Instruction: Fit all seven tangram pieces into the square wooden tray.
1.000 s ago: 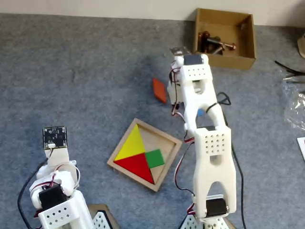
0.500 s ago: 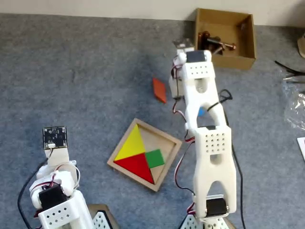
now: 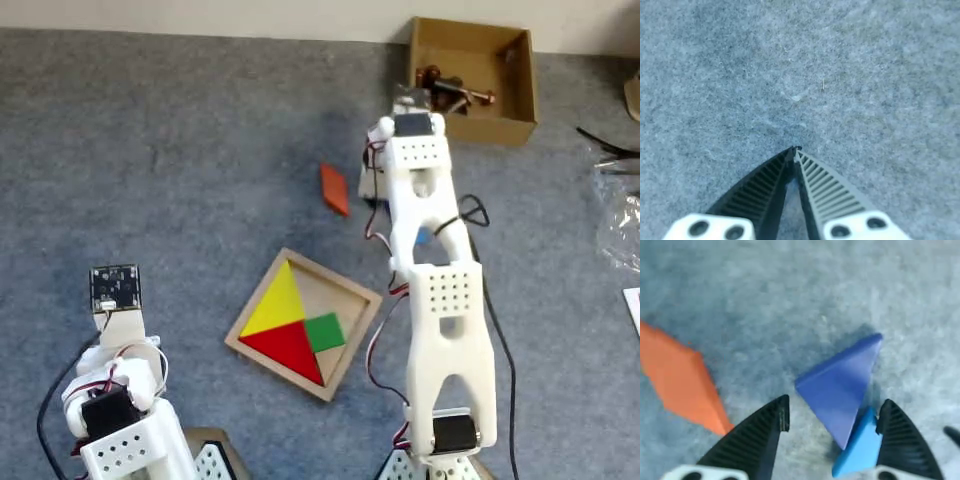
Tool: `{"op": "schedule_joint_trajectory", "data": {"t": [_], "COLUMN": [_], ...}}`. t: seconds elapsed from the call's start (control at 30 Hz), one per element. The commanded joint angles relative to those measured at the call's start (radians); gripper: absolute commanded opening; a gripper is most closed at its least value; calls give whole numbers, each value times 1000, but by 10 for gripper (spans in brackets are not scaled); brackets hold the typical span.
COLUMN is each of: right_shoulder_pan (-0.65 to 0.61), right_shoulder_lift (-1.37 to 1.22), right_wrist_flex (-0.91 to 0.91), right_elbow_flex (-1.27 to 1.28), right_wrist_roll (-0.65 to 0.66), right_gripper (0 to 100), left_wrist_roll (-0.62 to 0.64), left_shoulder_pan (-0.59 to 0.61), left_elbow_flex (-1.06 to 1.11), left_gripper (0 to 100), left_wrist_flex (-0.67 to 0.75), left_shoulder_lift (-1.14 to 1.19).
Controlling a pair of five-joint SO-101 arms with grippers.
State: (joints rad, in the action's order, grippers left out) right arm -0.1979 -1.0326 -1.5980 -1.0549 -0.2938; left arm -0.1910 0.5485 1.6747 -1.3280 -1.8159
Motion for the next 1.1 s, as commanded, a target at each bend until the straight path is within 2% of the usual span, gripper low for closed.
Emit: {"op": "schedule_joint_trajectory", "data": {"t": [0.0, 0.3, 0.47, 0.63, 0.87, 1.07], "right_shoulder_pan": [-10, 15, 15, 16, 50, 47], "right_shoulder_lift": [18, 15, 15, 12, -68, -85], "right_wrist_flex": [36, 114, 117, 211, 213, 140], "right_elbow_flex": [-19, -18, -18, -8, -16, -18], "right_wrist_roll": [-98, -195, -195, -195, -198, -230], "right_gripper": [271, 271, 271, 271, 266, 199], "left_wrist_roll": [9, 9, 9, 9, 9, 9], "left_shoulder_pan": [-15, -15, -15, -15, -15, -15], "left_elbow_flex": [21, 21, 21, 21, 21, 21], "left_gripper": [5, 5, 5, 5, 5, 5], "left_wrist_flex": [-9, -9, -9, -9, -9, -9], "left_shoulder_lift": [-5, -5, -5, -5, -5, -5]}}
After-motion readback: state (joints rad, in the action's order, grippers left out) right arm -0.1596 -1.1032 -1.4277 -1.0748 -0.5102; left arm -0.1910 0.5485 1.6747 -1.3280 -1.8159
